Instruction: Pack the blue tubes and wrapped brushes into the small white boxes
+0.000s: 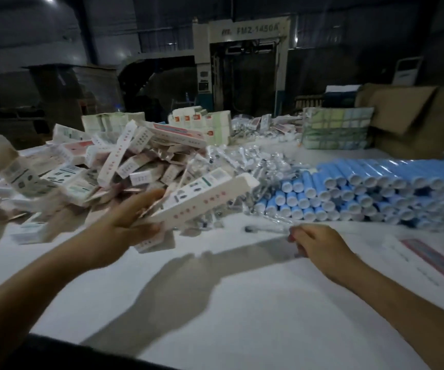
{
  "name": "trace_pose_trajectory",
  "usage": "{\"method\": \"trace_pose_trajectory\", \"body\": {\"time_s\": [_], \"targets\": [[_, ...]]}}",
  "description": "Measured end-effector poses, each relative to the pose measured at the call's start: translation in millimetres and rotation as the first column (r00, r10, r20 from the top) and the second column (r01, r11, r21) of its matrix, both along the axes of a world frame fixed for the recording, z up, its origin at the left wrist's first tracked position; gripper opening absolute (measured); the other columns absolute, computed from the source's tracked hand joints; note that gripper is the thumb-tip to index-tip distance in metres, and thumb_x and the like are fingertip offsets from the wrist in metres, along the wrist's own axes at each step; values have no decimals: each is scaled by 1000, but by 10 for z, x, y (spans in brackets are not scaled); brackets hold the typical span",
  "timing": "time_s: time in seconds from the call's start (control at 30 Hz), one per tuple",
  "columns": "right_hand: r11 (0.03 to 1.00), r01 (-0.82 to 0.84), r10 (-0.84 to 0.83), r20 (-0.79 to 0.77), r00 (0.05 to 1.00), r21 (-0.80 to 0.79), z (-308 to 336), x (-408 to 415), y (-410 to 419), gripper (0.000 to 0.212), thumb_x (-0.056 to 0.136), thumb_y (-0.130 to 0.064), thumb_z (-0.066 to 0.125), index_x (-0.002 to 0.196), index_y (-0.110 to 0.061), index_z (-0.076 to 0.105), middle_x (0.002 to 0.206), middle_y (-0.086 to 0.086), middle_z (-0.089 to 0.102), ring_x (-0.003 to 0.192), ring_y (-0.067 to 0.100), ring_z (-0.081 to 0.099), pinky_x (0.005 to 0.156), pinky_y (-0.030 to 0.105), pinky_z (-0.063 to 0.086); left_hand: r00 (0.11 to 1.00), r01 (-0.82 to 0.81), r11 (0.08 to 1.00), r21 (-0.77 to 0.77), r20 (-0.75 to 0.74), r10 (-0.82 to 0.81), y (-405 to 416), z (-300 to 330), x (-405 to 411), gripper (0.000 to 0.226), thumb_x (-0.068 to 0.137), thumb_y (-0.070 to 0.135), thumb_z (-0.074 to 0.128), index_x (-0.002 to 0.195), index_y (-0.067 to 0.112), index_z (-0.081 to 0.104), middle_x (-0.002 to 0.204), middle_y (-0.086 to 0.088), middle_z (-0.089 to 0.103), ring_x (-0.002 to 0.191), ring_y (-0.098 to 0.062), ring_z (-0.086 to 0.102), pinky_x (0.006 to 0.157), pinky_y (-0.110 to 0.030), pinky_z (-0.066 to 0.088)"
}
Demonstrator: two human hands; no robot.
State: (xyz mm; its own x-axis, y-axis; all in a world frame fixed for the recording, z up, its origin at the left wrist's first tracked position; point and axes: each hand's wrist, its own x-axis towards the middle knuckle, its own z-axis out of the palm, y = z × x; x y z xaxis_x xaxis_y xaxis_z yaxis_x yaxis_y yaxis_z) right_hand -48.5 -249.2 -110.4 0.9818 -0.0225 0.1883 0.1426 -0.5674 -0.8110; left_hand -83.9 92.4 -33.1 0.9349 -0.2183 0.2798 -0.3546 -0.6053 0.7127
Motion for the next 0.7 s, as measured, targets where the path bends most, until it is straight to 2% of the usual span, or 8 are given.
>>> {"method": "trace_pose_trajectory", "body": {"time_s": [0.07,0.1,0.17,0.23,0.37,0.5,0.63,0.7], "targets": [[863,97,-35,-132,991,496,87,15,-99,51,99,-44,41,71,-14,70,57,6,62,58,22,58,58,30,46,988,113,994,9,-105,-111,-409,-76,98,58,89,14,63,135,42,41,131,26,43,106,4,53,85,-12,47],[739,145,-27,-186,982,658,118,10,-160,58,98,-51,36,73,-13,71,56,6,63,52,17,58,52,24,44,980,165,982,90,-126,-153,-626,-119,159,63,90,14,63,141,39,35,137,23,39,113,0,48,91,-13,44],[510,201,-14,-225,974,836,144,0,-266,62,97,-57,32,78,-13,71,57,6,66,44,11,58,41,17,41,969,246,924,293,-101,-226,-1080,-191,305,69,92,16,61,148,35,25,151,10,29,130,-10,36,109,-28,32],[409,209,-69,-199,978,888,136,15,-313,49,98,-48,39,85,-11,68,60,7,67,41,11,57,35,16,39,973,221,871,439,-41,-226,-1332,-254,491,70,93,20,59,150,35,20,155,4,25,136,-16,31,110,-36,27],[530,292,-228,-197,953,796,92,73,-299,22,98,-24,49,98,-5,62,67,12,63,39,11,52,34,20,37,977,124,786,605,65,-204,-1669,-408,641,64,90,39,56,145,31,24,137,0,46,111,-18,49,94,-37,43],[601,292,-208,-207,956,744,64,109,-299,20,97,-23,50,90,-7,61,72,15,60,39,12,48,36,20,37,964,-98,740,666,247,-94,-1986,-571,606,79,85,69,42,146,25,18,136,-1,44,118,-24,47,98,-41,33],[624,302,-202,-225,953,721,61,106,-308,21,97,-24,50,88,-9,62,80,17,66,49,17,51,41,24,39,920,-169,745,645,374,-115,-2058,-652,552,80,82,72,29,142,20,24,129,1,44,116,-21,44,89,-33,35],[689,306,-238,-194,952,656,61,70,-294,20,96,-24,51,89,-12,65,83,15,69,60,21,57,47,26,42,890,-216,737,641,439,-120,-2038,-677,504,77,83,70,25,141,18,29,129,0,45,114,-22,45,88,-33,36]]}}
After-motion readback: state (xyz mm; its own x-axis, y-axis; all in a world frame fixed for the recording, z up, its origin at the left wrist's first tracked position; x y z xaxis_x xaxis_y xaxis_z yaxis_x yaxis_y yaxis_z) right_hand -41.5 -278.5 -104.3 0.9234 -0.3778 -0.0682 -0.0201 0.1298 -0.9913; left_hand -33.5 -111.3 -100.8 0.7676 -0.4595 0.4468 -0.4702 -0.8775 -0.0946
